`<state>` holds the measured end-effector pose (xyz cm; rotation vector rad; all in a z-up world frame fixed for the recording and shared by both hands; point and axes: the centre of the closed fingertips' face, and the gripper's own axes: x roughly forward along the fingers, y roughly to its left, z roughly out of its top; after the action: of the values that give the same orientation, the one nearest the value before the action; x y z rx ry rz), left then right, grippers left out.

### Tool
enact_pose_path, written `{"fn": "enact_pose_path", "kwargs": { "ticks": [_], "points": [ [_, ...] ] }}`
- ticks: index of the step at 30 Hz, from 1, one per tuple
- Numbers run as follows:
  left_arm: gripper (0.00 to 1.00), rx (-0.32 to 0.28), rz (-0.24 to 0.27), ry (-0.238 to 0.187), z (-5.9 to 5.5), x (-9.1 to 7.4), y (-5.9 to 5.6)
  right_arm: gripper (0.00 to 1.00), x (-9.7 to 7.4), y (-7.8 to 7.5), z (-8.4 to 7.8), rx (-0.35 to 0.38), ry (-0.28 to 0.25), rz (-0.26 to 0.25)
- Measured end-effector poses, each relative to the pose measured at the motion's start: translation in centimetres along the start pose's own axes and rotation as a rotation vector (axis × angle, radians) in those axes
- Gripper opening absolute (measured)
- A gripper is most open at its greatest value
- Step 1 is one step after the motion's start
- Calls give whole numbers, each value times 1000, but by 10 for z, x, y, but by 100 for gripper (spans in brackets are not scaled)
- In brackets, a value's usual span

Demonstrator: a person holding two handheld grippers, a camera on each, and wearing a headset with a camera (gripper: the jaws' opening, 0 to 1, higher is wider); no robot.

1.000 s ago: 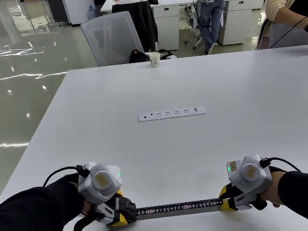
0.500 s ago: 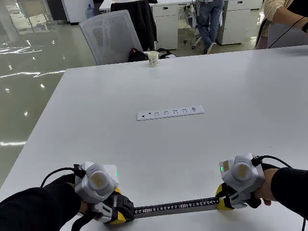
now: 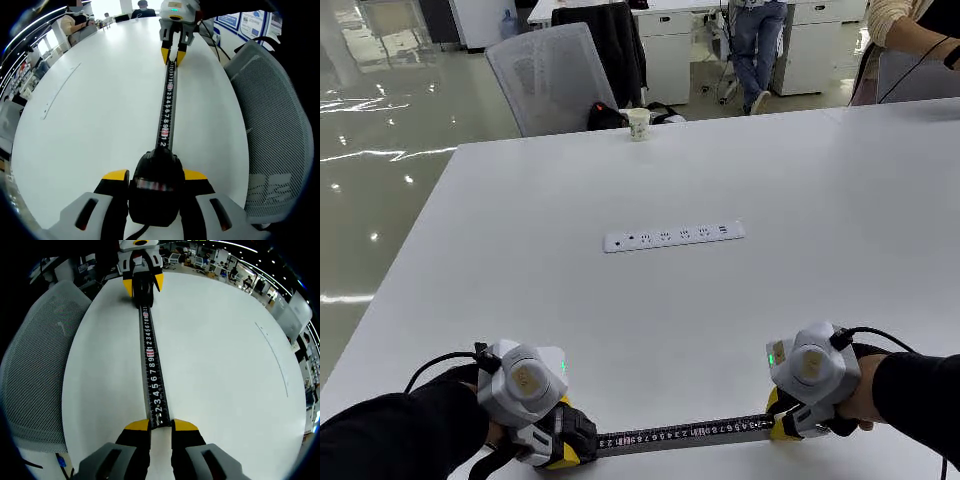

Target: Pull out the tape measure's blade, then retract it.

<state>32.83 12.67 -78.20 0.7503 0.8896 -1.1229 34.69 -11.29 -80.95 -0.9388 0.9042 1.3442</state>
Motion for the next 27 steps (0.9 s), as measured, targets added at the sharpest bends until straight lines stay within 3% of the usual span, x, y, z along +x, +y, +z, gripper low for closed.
{"fn": "enact_pose_path", "kwargs": {
  "ticks": [6, 7, 11, 22, 27],
  "points": [
    [35, -13, 5, 0, 0, 0, 1, 12, 0, 0, -1, -11, 24, 1],
    [35, -27, -1, 12, -1, 0, 1, 12, -1, 0, -1, -9, 19, 1],
    [35, 22, -16, 59, -1, 0, 0, 12, -2, -1, 0, 9, -4, 9],
    [38, 12, -13, 55, -3, -5, 6, 13, -2, -1, -1, 34, -14, -6],
    [44, 11, -12, 66, -4, -8, 8, 16, -2, 2, -2, -16, 8, 1]
  ]
}}
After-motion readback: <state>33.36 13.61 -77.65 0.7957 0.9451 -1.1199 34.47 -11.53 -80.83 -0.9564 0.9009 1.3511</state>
